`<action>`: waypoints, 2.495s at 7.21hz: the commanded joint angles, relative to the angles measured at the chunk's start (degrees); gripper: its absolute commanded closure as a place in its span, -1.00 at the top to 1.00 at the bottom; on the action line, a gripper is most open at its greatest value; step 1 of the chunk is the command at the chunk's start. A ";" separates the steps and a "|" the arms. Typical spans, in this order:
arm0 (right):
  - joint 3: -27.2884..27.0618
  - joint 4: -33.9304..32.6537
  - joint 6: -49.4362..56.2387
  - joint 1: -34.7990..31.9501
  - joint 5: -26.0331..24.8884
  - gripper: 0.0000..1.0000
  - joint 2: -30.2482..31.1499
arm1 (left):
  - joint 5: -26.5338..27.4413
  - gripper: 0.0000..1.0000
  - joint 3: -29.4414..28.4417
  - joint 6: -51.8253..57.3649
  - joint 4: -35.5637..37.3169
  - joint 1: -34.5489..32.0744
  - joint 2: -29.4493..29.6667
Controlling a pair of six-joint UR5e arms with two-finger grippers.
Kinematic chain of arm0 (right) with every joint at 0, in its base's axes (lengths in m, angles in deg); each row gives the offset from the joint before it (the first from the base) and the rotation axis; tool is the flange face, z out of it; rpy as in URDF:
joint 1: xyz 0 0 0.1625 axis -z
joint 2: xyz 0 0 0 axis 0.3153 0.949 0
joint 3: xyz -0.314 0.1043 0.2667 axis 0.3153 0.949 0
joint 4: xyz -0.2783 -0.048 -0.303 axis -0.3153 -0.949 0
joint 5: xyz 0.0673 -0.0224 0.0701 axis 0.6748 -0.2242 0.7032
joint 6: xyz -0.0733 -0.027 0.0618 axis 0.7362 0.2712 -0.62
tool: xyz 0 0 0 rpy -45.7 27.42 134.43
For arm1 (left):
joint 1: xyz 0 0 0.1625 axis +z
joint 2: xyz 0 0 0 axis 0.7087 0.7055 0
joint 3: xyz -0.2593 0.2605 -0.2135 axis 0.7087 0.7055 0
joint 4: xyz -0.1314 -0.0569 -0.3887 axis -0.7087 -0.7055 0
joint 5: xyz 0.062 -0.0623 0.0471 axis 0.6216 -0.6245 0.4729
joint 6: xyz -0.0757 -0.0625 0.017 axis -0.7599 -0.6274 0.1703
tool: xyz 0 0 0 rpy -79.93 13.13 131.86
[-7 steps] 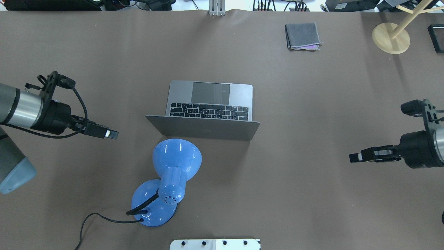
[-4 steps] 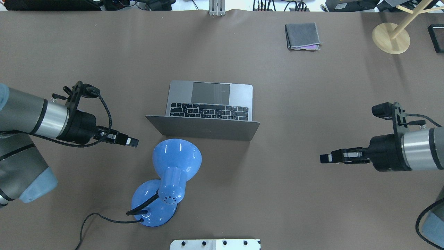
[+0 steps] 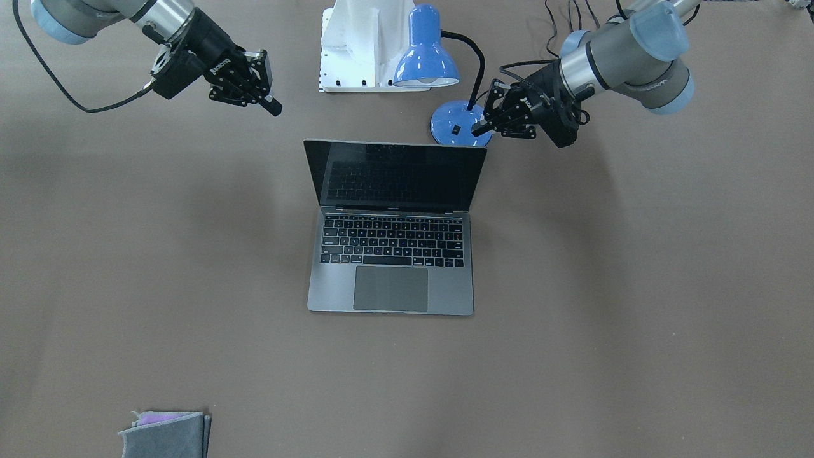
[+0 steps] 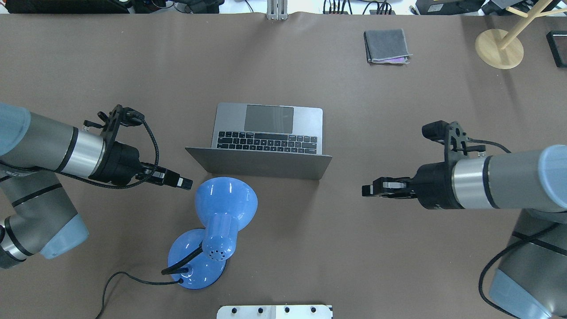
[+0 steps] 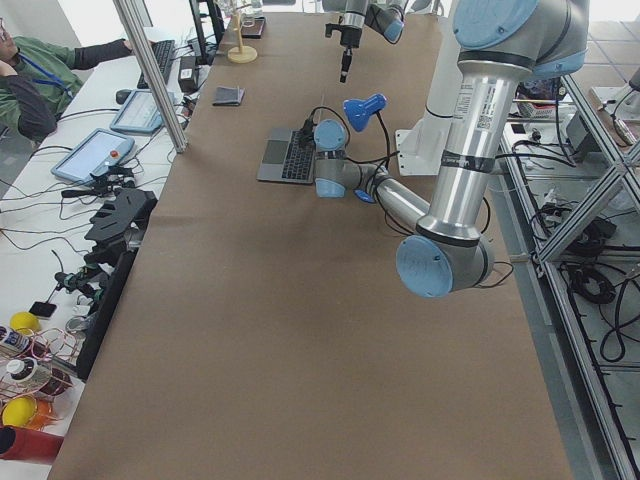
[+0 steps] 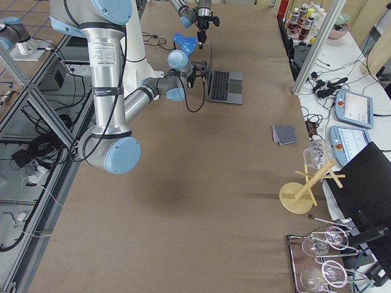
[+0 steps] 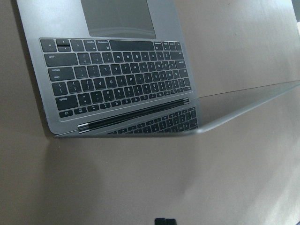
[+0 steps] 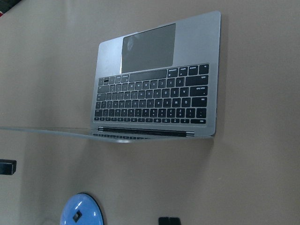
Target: Close laptop
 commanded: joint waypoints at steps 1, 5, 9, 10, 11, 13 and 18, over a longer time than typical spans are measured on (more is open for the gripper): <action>1.28 -3.75 -0.41 3.97 -5.27 -1.00 -4.02 | -0.09 -1.00 0.07 -0.13 0.16 0.02 0.37; 2.43 -8.47 -0.32 4.35 -8.27 -1.00 -9.46 | 0.08 -1.00 0.07 -0.13 0.33 -0.15 1.08; 4.01 -9.46 -0.24 1.28 -8.28 -1.00 -9.92 | 3.23 -1.00 -0.45 -0.05 0.86 -1.29 2.65; 4.80 -9.46 -0.24 0.66 -8.19 -1.00 -10.35 | 3.68 -1.00 -1.67 -0.05 0.86 -1.90 3.70; 6.72 -9.46 -0.24 0.04 -8.19 -1.00 -12.10 | 3.68 -1.00 -2.90 0.04 0.95 -3.30 4.93; 8.05 -9.37 -0.24 -1.10 -8.02 -1.00 -12.99 | 3.68 -1.00 -5.10 0.39 0.86 -5.59 5.82; 20.85 -9.28 0.29 -6.11 -7.75 -1.00 -20.70 | 7.37 -1.00 -13.79 0.57 0.77 -6.57 12.14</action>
